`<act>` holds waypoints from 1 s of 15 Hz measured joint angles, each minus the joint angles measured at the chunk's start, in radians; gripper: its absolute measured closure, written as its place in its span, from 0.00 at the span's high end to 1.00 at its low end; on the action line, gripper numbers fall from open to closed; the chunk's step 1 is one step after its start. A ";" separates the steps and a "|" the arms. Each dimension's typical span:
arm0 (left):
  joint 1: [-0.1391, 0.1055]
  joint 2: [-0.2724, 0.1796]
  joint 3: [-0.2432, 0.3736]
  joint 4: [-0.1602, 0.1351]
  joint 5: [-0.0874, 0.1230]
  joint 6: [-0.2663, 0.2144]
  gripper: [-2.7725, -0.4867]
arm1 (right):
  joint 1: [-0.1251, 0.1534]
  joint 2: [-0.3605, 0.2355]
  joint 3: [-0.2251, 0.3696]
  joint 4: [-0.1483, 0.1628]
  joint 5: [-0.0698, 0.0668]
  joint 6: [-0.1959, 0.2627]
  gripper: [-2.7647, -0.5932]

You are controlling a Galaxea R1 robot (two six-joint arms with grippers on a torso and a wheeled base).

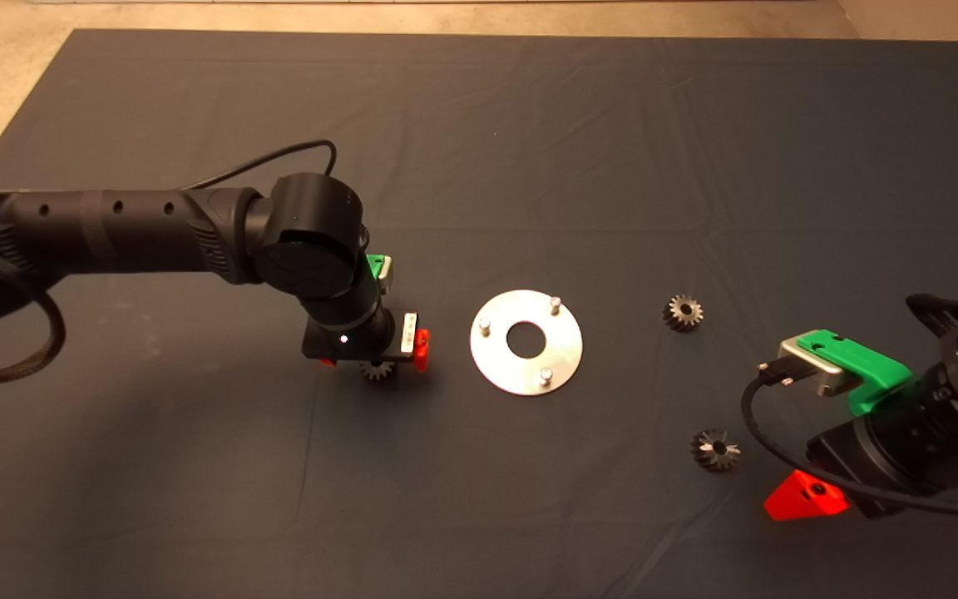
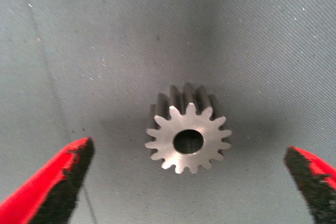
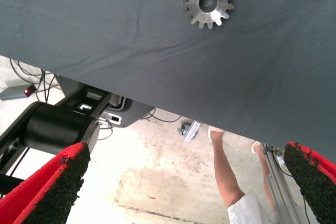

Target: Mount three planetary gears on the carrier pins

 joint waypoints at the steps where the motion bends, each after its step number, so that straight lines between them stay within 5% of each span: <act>1: 0.000 -0.002 0.000 0.003 0.000 0.000 0.89 | 0.000 0.000 0.000 0.000 0.000 0.000 0.99; 15: 0.028 -0.007 -0.002 0.026 0.000 0.003 0.63 | 0.000 0.014 0.000 0.000 0.000 0.000 0.99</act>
